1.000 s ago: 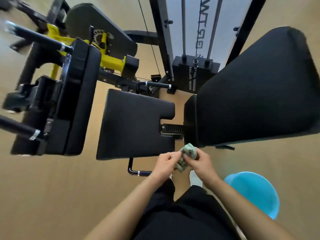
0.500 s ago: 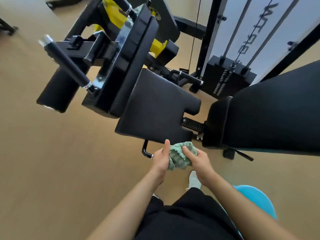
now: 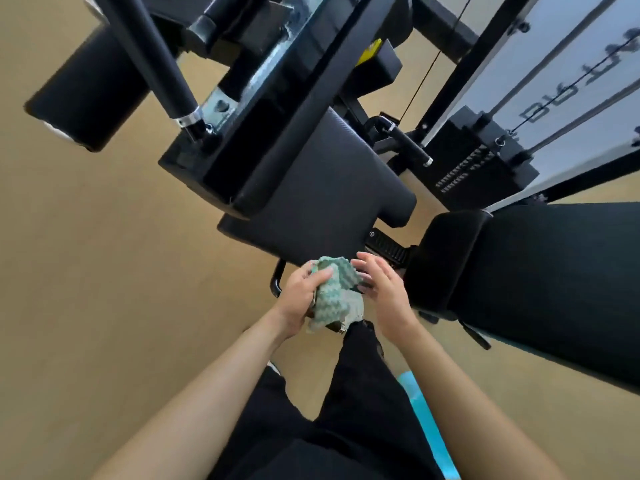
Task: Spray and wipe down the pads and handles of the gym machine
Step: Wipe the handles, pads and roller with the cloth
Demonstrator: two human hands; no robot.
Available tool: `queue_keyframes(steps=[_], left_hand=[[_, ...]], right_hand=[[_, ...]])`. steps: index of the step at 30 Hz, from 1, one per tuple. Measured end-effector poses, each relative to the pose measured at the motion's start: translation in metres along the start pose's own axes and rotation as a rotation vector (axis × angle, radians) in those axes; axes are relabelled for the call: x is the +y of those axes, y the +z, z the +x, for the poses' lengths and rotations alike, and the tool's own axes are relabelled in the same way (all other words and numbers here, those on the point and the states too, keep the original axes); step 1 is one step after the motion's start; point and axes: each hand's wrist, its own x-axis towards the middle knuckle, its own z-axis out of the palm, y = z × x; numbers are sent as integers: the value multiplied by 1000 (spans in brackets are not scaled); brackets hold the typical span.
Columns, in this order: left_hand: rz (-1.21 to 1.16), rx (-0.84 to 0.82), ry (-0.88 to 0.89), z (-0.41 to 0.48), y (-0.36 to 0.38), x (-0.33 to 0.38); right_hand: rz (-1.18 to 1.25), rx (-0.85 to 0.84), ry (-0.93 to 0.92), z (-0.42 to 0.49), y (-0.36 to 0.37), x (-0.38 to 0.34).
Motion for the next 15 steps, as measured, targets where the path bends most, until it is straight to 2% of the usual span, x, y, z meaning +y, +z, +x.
queue_keyframes(steps=[2, 3, 5, 11, 13, 15], left_hand=[[26, 30, 8, 17, 9, 6], [34, 48, 13, 27, 13, 8], [41, 87, 27, 45, 17, 9], [115, 290, -11, 92, 16, 2], [127, 311, -43, 108, 14, 1], [161, 265, -65, 124, 11, 2]], right_hand=[[-179, -291, 4, 24, -8, -10], [-270, -377, 5, 37, -12, -13], [-396, -414, -17, 66, -22, -20], [-523, -459, 62, 169, -63, -32], [-598, -473, 47, 202, -68, -31], [-632, -545, 51, 225, -65, -32]])
